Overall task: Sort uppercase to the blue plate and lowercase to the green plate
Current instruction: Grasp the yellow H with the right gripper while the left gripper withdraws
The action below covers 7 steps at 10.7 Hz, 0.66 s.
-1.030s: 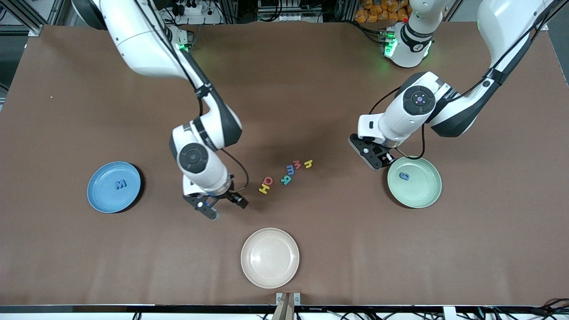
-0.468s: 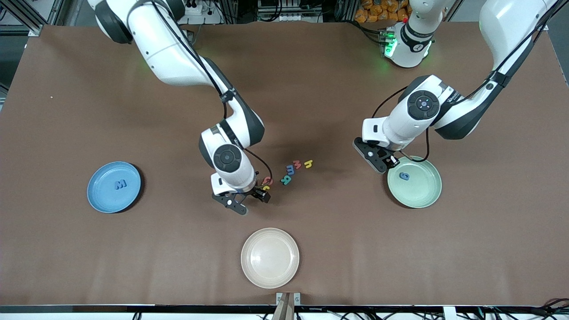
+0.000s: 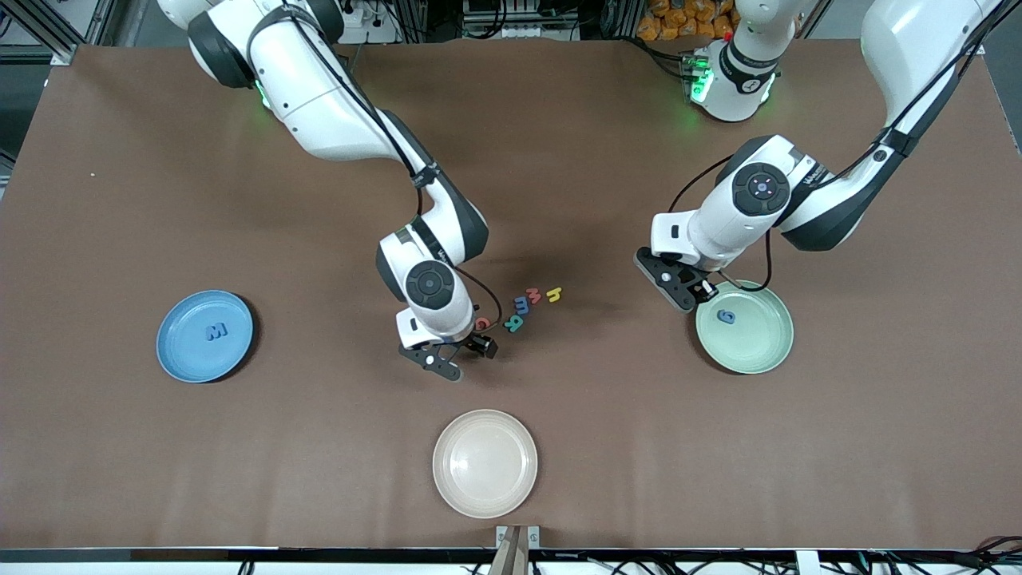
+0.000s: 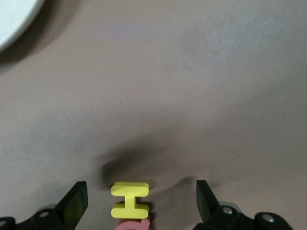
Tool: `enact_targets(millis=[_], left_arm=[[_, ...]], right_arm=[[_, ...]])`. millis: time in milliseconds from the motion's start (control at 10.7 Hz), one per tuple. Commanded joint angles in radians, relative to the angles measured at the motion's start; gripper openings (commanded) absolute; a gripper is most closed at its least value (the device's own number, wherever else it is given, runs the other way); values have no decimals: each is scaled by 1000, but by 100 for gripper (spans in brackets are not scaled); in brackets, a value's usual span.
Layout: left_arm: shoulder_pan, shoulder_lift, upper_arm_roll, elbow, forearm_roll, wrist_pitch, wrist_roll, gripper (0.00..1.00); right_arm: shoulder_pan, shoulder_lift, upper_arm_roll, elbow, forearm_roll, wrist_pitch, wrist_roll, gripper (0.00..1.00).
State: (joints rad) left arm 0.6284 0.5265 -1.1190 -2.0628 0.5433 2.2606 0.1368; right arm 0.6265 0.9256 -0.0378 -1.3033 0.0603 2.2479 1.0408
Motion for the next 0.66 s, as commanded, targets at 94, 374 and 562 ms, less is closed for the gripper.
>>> enact_targets(millis=[94, 374, 562], left_arm=[[2, -6, 2, -3, -2, 11, 38, 59], [2, -6, 16, -2, -2, 11, 56, 57], [1, -6, 16, -2, -2, 11, 56, 56]], right_arm=[[27, 38, -10, 35, -7, -7, 34, 100], [30, 38, -11, 33, -16, -7, 47, 100], [22, 36, -11, 36, -20, -7, 59, 3]])
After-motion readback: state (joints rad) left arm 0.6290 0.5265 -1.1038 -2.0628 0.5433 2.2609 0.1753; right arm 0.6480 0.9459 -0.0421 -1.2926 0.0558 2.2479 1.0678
